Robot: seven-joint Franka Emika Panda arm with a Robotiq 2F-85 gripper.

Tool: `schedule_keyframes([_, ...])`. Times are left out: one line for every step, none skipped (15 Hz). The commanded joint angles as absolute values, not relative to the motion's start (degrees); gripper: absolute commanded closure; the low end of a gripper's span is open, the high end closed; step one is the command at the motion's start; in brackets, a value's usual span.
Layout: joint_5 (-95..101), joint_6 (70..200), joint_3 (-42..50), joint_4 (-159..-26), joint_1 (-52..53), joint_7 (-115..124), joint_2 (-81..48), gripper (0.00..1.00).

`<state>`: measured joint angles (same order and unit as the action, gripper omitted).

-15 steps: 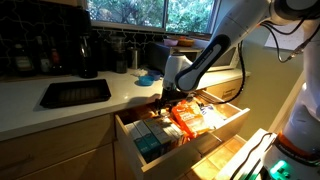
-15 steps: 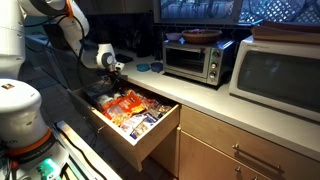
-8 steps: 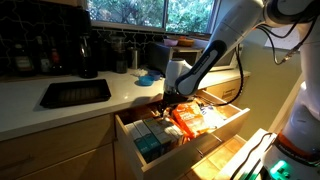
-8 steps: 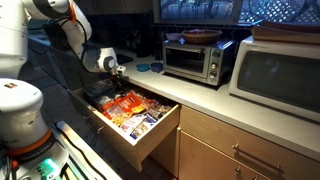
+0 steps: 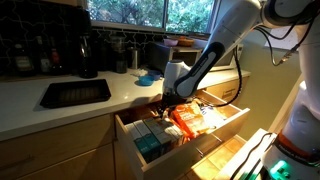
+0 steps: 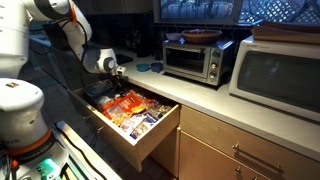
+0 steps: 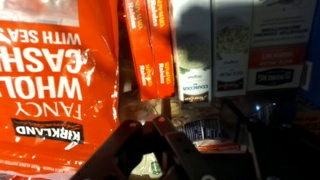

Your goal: Move a white box from the drawer to the countertop

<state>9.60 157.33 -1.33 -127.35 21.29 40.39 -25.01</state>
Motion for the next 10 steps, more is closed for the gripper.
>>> schedule_keyframes([9.86,158.92,0.36,-126.70,23.02,40.61,-26.25,0.46])
schedule_keyframes([9.89,158.89,0.57,-126.51,23.22,40.65,-26.51,0.48])
schedule_keyframes([9.85,158.90,0.69,-126.42,23.32,40.66,-26.68,0.50])
schedule_keyframes([9.73,158.90,0.74,-126.33,23.36,40.59,-26.88,0.48])
schedule_keyframes([9.67,158.90,0.84,-126.25,23.44,40.57,-27.04,0.47])
schedule_keyframes([9.69,158.87,0.97,-126.14,23.56,40.59,-27.22,0.47])
schedule_keyframes([9.83,158.92,1.22,-126.02,23.75,40.70,-27.41,0.49])
schedule_keyframes([9.85,159.06,1.40,-125.95,23.89,40.75,-27.55,0.50])
schedule_keyframes([9.84,159.13,1.58,-125.86,24.03,40.79,-27.71,0.52])
schedule_keyframes([9.79,159.30,1.71,-125.77,24.11,40.74,-27.85,0.56])
